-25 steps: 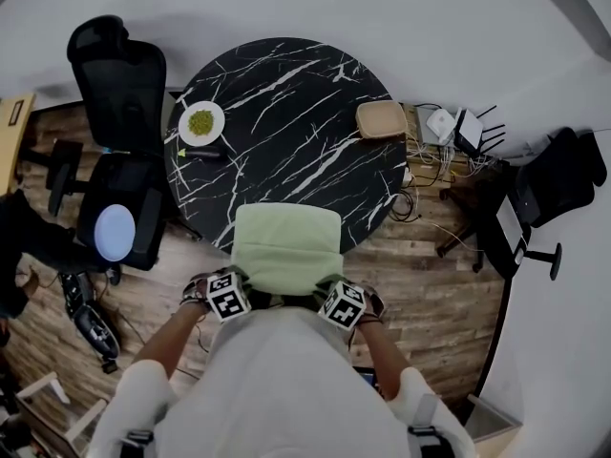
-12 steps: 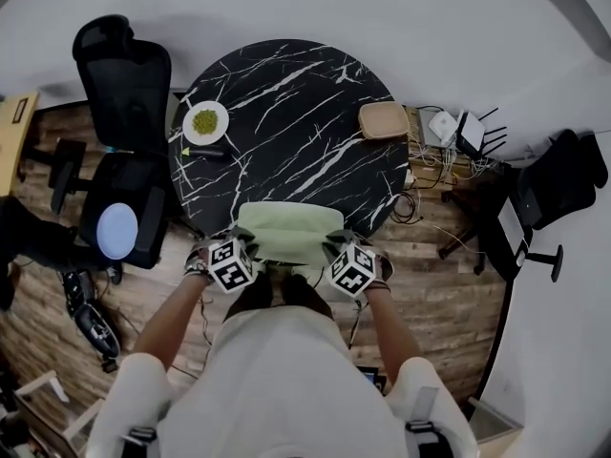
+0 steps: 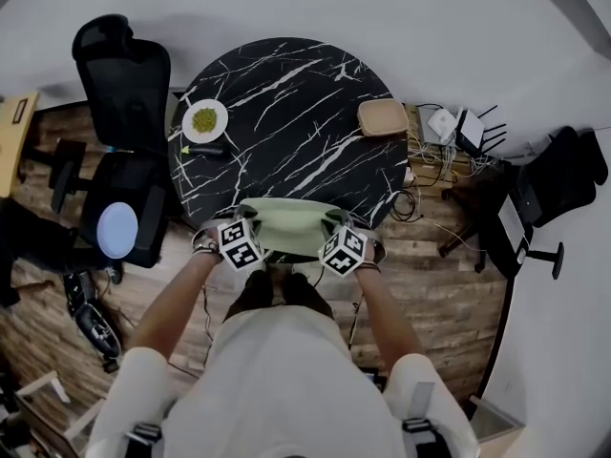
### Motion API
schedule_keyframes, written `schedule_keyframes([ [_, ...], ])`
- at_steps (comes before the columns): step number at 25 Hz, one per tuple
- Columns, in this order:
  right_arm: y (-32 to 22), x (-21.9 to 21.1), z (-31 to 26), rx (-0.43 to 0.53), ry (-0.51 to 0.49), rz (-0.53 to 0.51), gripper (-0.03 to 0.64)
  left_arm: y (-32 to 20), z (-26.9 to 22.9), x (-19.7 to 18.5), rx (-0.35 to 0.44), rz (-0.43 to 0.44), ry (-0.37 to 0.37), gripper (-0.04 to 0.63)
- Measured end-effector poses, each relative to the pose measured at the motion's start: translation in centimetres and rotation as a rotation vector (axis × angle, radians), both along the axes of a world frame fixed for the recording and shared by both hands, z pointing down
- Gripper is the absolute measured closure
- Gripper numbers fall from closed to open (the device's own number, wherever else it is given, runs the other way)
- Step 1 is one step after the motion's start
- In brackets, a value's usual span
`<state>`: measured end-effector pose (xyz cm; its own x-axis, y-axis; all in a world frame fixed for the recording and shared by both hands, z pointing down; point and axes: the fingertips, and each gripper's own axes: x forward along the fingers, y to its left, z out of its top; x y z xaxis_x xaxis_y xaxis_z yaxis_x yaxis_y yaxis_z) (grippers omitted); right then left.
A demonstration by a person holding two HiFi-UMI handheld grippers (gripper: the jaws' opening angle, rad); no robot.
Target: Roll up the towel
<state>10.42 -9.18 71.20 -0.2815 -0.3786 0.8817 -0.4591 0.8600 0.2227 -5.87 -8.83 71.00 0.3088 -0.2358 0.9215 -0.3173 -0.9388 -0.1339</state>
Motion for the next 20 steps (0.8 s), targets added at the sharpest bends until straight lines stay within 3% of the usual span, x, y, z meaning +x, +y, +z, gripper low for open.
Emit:
schedule_keyframes([
  [2, -0.3, 0.2, 0.0, 0.011, 0.002, 0.02, 0.55, -0.2, 0.1, 0.2, 0.01, -0.019, 0.009, 0.503],
  [4, -0.5, 0.3, -0.1, 0.021, -0.004, 0.041, 0.517, -0.4, 0.0, 0.3, 0.019, -0.041, 0.025, 0.402],
  [6, -0.5, 0.4, -0.1, 0.022, -0.009, 0.053, 0.498, -0.6, -0.1, 0.2, 0.027, -0.058, 0.034, 0.364],
  [13, 0.1, 0.5, -0.2, 0.014, -0.029, 0.08, 0.465, -0.5, 0.1, -0.7, 0.024, -0.094, 0.03, 0.342],
  [20, 3.3, -0.1, 0.5, -0.014, -0.086, 0.128, 0.465, 3.8, 1.3, -2.5, -0.036, -0.178, 0.046, 0.357],
])
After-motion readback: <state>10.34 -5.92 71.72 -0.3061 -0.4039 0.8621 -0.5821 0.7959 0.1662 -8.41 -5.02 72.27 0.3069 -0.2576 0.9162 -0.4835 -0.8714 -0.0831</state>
